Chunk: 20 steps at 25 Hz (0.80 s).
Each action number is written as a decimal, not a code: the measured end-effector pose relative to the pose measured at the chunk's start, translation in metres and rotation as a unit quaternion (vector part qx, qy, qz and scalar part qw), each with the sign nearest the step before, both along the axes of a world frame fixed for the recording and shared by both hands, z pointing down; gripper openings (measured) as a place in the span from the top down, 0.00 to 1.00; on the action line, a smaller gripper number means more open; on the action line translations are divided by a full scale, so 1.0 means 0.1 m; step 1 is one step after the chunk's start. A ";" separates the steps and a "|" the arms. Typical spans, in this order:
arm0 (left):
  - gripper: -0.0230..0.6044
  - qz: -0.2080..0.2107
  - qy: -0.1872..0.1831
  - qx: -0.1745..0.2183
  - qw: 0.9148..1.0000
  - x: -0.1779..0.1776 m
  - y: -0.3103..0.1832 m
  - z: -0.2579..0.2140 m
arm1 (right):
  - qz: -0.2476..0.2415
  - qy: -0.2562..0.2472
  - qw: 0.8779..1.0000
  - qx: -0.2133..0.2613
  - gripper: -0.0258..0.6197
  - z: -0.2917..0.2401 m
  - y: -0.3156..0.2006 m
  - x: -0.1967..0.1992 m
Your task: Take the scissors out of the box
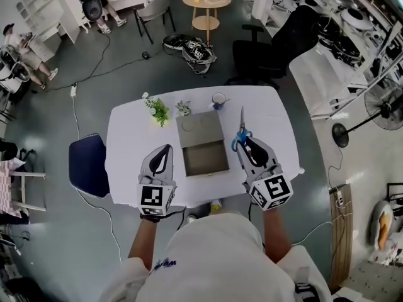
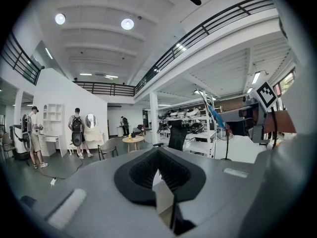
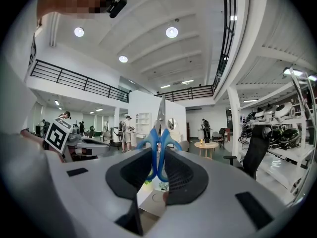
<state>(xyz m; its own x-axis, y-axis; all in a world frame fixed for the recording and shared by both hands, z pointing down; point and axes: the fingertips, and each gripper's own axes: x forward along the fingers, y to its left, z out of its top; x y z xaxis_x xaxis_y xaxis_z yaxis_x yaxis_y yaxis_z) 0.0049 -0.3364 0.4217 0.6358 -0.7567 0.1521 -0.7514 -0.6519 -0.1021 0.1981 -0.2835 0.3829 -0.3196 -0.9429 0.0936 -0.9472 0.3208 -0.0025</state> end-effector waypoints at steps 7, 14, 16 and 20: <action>0.96 -0.004 0.001 0.001 1.000 -0.04 -0.01 0.01 | -0.007 0.006 1.000 -0.001 0.82 0.04 -0.03 -0.05; 0.96 -0.003 -0.003 -0.001 1.000 0.00 0.03 0.03 | -0.005 0.010 1.000 -0.003 0.82 0.03 -0.01 -0.02; 0.96 -0.004 -0.002 0.002 1.000 -0.01 0.02 0.03 | -0.004 0.010 1.000 -0.003 0.82 0.03 -0.01 -0.03; 0.96 -0.011 -0.005 -0.001 1.000 -0.05 0.04 0.03 | -0.001 0.006 1.000 -0.005 0.82 0.02 -0.01 -0.02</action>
